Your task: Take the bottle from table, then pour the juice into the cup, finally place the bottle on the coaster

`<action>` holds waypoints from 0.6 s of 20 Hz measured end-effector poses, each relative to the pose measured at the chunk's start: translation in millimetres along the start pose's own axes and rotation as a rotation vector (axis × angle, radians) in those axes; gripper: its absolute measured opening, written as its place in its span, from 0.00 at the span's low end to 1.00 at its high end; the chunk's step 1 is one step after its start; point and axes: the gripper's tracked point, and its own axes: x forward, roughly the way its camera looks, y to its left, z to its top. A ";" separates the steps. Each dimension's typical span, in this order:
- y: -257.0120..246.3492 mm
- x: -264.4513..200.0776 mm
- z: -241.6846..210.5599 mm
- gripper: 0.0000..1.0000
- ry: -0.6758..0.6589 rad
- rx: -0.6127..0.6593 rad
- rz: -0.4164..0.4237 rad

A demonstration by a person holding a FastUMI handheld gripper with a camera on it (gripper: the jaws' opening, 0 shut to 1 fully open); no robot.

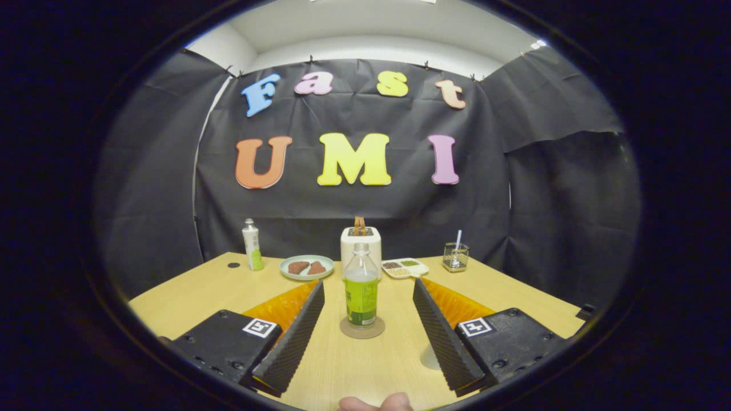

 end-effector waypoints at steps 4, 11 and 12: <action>-10.7 -52.7 -2.3 1.00 -0.039 -0.007 0.011; -14.7 -114.7 -17.7 1.00 -0.087 0.008 0.029; -15.2 -119.4 -19.7 1.00 -0.087 0.016 0.026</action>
